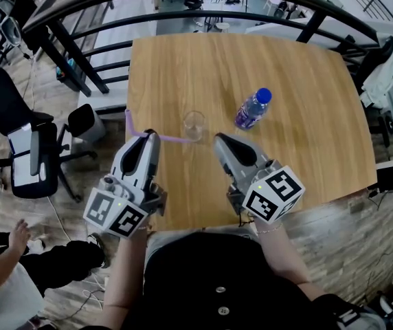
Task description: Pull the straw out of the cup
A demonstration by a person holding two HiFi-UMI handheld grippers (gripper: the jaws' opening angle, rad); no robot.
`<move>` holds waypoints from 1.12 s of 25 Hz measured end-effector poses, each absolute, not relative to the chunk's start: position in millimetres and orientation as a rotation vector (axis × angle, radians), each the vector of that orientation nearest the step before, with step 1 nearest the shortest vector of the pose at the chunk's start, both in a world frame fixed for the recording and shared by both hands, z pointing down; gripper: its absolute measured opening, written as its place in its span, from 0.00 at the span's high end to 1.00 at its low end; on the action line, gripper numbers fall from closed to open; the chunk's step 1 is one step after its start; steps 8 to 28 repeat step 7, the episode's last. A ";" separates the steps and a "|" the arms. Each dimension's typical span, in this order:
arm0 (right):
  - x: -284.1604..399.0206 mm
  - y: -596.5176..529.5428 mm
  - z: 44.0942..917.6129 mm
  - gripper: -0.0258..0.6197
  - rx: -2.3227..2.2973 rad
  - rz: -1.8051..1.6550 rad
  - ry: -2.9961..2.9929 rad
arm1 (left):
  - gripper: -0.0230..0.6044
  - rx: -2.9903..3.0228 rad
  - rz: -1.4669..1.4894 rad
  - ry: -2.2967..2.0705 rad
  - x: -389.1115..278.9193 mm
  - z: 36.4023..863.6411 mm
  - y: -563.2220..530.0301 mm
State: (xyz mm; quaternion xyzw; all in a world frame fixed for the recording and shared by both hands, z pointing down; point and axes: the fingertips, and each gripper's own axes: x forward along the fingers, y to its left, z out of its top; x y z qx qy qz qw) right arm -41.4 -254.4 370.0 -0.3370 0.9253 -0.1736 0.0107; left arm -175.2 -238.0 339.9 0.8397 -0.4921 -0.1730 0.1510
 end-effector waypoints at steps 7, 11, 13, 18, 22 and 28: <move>-47.6 -252.9 370.5 0.96 -1.033 -0.550 2.898 | 0.90 2.416 -0.496 -1.391 -173.9 339.8 -236.3; -47.6 -252.9 370.5 0.96 -1.033 -0.550 2.898 | 0.90 2.416 -0.496 -1.391 -173.9 339.8 -236.3; -47.6 -252.9 370.5 0.96 -1.033 -0.550 2.898 | 0.90 2.416 -0.496 -1.391 -173.9 339.8 -236.3; -47.6 -252.9 370.5 0.96 -1.033 -0.550 2.898 | 0.90 2.416 -0.496 -1.391 -173.9 339.8 -236.3; -47.6 -252.9 370.5 0.96 -1.033 -0.550 2.898 | 0.90 2.416 -0.496 -1.391 -173.9 339.8 -236.3; -47.6 -252.9 370.5 0.96 -1.033 -0.550 2.898 | 0.90 2.416 -0.496 -1.391 -173.9 339.8 -236.3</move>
